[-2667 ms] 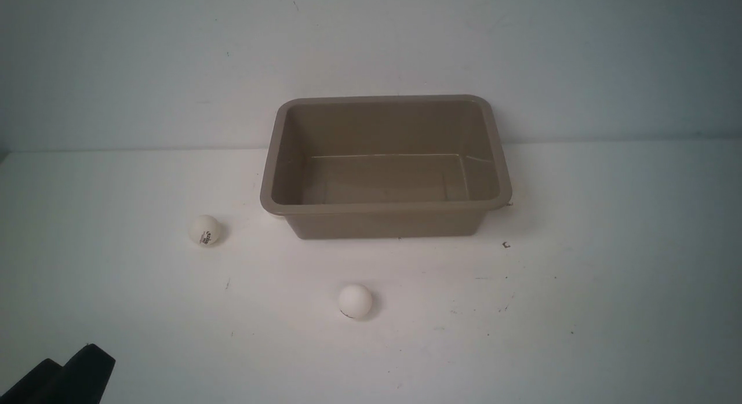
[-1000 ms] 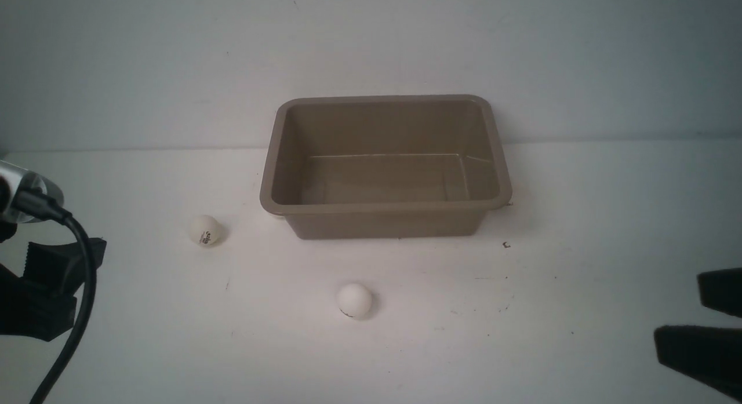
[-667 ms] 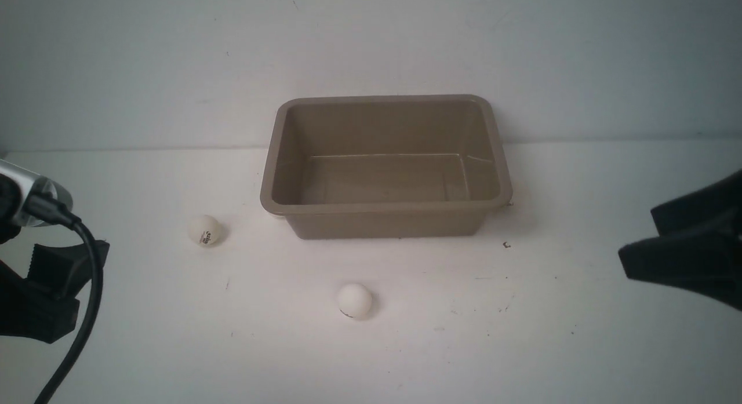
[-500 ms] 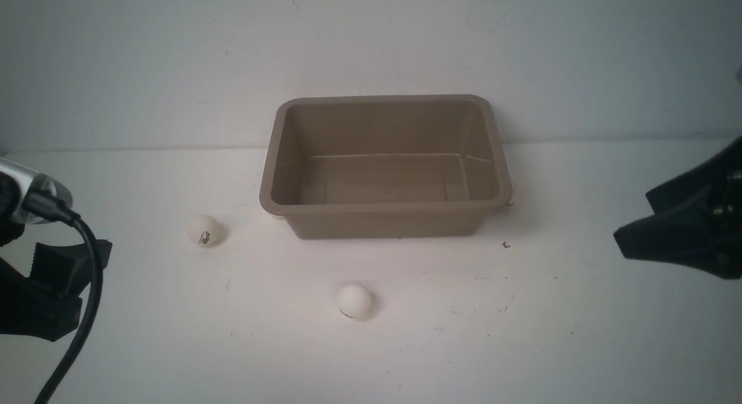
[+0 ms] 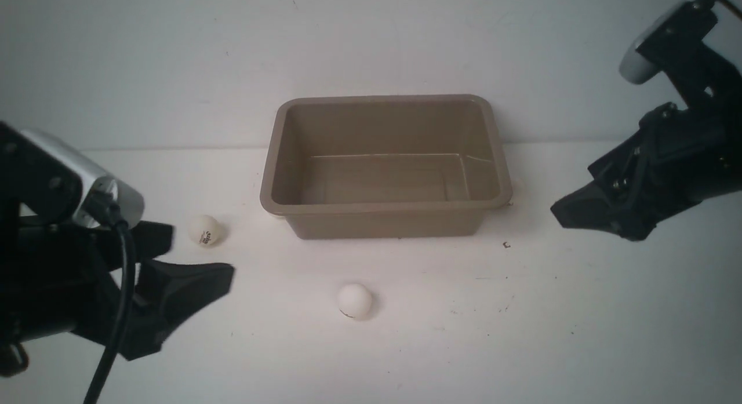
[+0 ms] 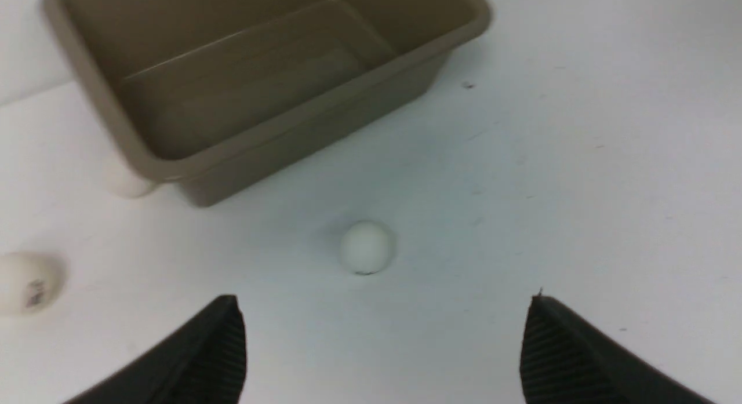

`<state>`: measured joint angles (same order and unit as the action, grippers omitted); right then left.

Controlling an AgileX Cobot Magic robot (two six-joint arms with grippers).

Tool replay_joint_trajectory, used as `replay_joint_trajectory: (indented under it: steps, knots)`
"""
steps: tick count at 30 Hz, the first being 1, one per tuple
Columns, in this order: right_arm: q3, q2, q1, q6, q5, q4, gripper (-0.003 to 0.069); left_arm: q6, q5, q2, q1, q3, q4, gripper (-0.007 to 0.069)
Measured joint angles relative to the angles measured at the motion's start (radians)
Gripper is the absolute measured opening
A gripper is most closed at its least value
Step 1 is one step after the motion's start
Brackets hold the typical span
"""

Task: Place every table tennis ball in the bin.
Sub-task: Use the left arm to clamp the table tennis ball closest to it

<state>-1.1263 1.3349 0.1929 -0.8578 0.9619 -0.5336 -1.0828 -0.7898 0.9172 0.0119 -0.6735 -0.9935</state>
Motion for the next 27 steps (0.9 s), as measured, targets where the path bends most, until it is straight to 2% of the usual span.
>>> replay_joint_trajectory:
  steps: [2, 6, 11, 16, 22, 27]
  knots:
    - [-0.001, 0.0, 0.0, 0.001, -0.012, 0.005, 0.0513, -0.088, -0.019, 0.076, 0.004, 0.0, -0.088, 0.0573]
    - [-0.001, 0.0, 0.0, 0.001, -0.026, 0.008, 0.0513, -0.142, 0.026, 0.177, 0.034, 0.0, -0.094, 0.0573]
    - [-0.001, 0.0, 0.001, 0.001, -0.029, 0.01, 0.0513, -0.153, 0.189, 0.333, 0.082, -0.003, -0.075, 0.0573]
    - [-0.001, 0.0, 0.001, 0.002, -0.036, 0.01, 0.0513, -0.187, 0.246, 0.478, 0.154, -0.025, -0.097, 0.0573]
    - [-0.001, 0.0, 0.001, 0.003, -0.055, 0.01, 0.0513, -0.213, 0.345, 0.635, 0.308, -0.108, -0.181, 0.0573]
    - [-0.001, 0.0, 0.001, 0.013, -0.055, 0.01, 0.0513, -0.194, 0.383, 0.705, 0.346, -0.151, -0.233, 0.0573]
